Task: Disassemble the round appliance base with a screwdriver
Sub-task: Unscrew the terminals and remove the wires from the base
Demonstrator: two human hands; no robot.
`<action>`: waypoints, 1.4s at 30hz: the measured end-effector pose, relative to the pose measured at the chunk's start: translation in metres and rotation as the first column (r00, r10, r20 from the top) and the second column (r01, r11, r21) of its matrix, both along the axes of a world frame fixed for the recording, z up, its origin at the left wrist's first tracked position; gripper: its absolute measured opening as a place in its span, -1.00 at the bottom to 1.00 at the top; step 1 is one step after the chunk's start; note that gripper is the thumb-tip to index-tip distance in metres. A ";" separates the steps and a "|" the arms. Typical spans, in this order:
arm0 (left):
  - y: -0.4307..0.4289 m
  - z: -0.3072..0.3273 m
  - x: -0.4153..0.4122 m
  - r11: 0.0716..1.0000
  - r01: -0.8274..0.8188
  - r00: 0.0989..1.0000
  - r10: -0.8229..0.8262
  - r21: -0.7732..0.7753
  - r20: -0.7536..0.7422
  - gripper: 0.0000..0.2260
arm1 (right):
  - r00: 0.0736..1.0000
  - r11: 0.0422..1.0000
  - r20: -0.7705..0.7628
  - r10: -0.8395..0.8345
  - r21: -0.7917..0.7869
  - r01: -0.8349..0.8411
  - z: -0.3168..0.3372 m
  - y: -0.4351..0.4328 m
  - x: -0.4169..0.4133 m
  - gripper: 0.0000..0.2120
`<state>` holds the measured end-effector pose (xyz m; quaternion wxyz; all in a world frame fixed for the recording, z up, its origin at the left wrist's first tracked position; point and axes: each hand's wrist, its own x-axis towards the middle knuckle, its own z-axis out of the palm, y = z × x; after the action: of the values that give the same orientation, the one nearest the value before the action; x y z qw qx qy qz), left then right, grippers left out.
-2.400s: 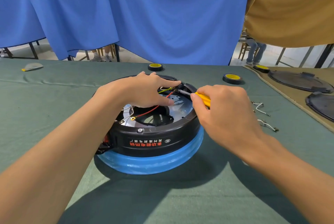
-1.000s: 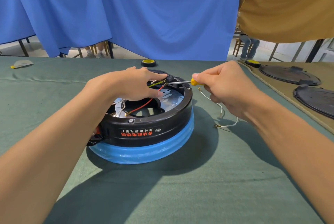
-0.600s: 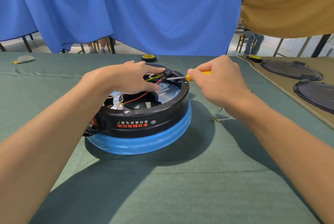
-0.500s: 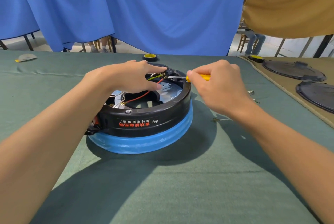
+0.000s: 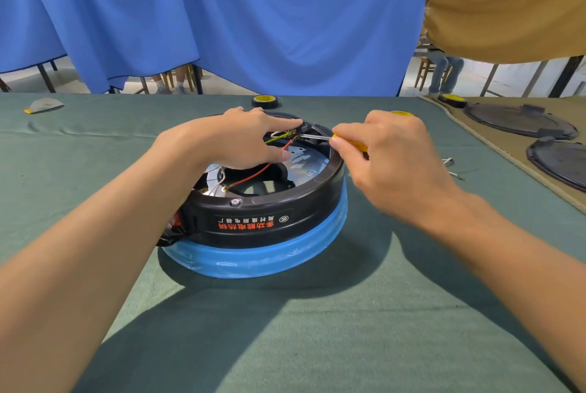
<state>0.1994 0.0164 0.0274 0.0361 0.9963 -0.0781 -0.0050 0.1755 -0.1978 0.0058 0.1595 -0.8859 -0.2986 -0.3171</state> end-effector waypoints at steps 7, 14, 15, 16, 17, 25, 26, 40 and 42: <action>-0.001 0.002 -0.003 1.000 -0.006 1.000 0.006 -0.013 -0.007 -0.48 | 0.975 0.976 -0.183 0.129 0.199 -0.092 0.011 -0.002 0.017 -0.78; -0.001 0.000 -0.003 1.000 -0.008 1.000 0.007 -0.019 -0.010 -0.46 | 0.999 0.994 -0.035 0.037 0.104 -0.033 0.000 0.000 0.008 -0.76; -0.001 0.001 -0.004 1.000 -0.008 1.000 0.008 -0.019 -0.008 -0.46 | 0.999 0.995 -0.028 0.030 0.098 -0.027 -0.001 0.000 0.006 -0.76; -0.001 0.001 -0.004 1.000 -0.011 1.000 0.011 -0.021 -0.007 -0.45 | 1.000 0.996 -0.021 0.023 0.089 -0.021 -0.001 0.001 0.005 -0.76; -0.001 0.001 -0.004 1.000 -0.013 1.000 0.013 -0.024 -0.005 -0.46 | 1.000 0.997 -0.012 0.015 0.078 -0.014 -0.002 0.002 0.004 -0.76; 0.000 0.001 -0.001 1.000 0.000 1.000 0.000 -0.013 -0.010 -0.47 | 1.000 0.999 0.021 -0.023 0.048 0.022 -0.002 0.006 -0.001 -0.75; 0.000 0.001 -0.001 1.000 0.000 1.000 0.000 -0.011 -0.009 -0.47 | 1.000 0.999 0.009 -0.020 0.042 0.020 -0.002 0.006 0.000 -0.74; -0.001 0.002 -0.004 1.000 0.006 1.000 -0.006 -0.018 -0.001 -0.47 | 1.000 0.999 0.011 -0.027 0.028 0.027 -0.001 0.004 -0.004 -0.76; -0.002 0.003 -0.005 1.000 0.002 1.000 -0.002 -0.018 0.000 -0.47 | 0.999 0.999 0.016 -0.031 0.042 0.030 -0.003 0.005 -0.003 -0.77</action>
<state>0.1949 0.0147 0.0300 0.0448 0.9958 -0.0792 -0.0045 0.1724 -0.1929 0.0027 0.1706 -0.8842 -0.2796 -0.3330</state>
